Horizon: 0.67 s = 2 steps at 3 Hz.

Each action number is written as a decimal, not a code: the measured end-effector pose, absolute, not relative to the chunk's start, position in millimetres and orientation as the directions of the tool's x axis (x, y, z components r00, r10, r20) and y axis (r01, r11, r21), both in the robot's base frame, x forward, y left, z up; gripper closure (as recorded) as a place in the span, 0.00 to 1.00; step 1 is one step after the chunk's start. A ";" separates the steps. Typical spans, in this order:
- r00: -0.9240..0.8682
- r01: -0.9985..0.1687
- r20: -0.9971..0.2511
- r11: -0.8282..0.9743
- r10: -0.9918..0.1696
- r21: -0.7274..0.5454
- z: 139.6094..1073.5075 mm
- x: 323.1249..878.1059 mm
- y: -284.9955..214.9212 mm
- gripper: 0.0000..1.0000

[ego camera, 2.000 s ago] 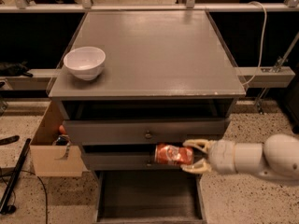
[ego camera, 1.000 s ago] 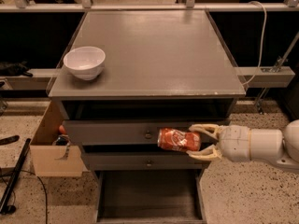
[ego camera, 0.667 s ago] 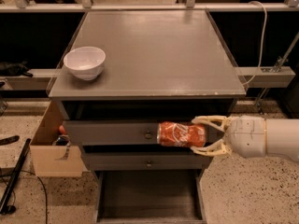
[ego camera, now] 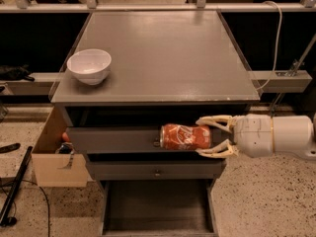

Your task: Pick coke can from bottom drawer and place on counter

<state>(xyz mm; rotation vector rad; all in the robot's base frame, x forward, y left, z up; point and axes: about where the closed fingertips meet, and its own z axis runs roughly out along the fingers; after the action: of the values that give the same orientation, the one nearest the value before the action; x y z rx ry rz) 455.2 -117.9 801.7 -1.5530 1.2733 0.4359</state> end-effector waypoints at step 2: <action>0.312 -0.928 -0.841 0.048 -0.443 -0.369 840.9 538.2 -98.7 1.00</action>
Offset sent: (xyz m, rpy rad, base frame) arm 0.1957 0.0206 0.1328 0.0824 0.0804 0.0537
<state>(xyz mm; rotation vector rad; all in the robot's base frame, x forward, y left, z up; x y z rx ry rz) 538.2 -98.7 840.9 -1.5641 1.2921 0.5998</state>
